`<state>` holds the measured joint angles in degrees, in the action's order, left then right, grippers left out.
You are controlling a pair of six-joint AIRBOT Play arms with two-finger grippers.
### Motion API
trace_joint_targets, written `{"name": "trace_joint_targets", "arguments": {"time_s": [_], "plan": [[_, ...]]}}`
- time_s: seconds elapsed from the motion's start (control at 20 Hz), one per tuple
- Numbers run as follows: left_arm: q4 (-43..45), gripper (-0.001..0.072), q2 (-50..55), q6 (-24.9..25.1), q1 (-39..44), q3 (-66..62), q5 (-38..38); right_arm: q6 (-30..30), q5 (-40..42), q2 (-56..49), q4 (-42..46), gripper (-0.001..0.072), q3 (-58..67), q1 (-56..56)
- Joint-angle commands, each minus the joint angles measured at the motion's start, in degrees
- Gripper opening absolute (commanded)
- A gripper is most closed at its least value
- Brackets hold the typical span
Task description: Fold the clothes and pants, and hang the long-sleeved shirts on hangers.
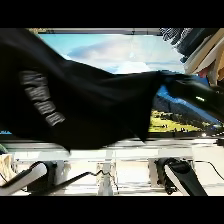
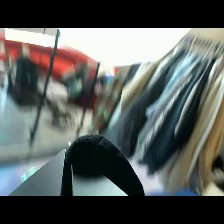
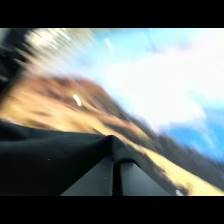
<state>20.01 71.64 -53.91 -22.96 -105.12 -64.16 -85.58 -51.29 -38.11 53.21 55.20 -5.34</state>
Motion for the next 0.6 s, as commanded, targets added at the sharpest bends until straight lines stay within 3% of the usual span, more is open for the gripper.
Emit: {"name": "trace_joint_targets", "arguments": {"time_s": [0.0,0.1,0.15,0.2,0.25,0.4,0.45,0.55], "plan": [[14.91,0.0005,20.50,-1.81,12.83,-0.39,4.83,-2.21,16.70,-16.11,-0.07,0.0016,-9.46,-0.02],[14.95,0.0005,30.62,-4.00,14.58,-1.29,11.10,-1.84,27.43,-27.82,-3.74,0.0035,-8.61,-0.07],[15.15,0.0071,34.27,-5.35,14.64,-2.36,13.33,-1.81,31.12,-33.66,-5.01,0.0128,-6.73,-0.04],[15.91,0.0373,37.18,-7.82,14.25,-3.85,13.60,-0.35,31.67,-38.91,-4.83,0.0359,-3.82,0.02],[18.49,0.0550,38.71,-12.20,13.55,-5.16,11.74,2.12,28.94,-42.91,-4.81,0.0510,-0.50,0.44],[36.39,0.0552,37.68,-19.50,10.08,-6.03,-4.11,5.57,14.71,-47.63,-0.72,0.0514,7.26,2.84],[45.70,0.0446,36.98,-23.93,8.87,-5.99,-10.40,5.46,11.63,-46.90,1.11,0.0502,7.78,3.78],[53.88,0.0422,36.02,-27.10,7.19,-4.57,-19.17,4.42,3.61,-44.70,6.29,0.0482,7.72,5.75]]}}
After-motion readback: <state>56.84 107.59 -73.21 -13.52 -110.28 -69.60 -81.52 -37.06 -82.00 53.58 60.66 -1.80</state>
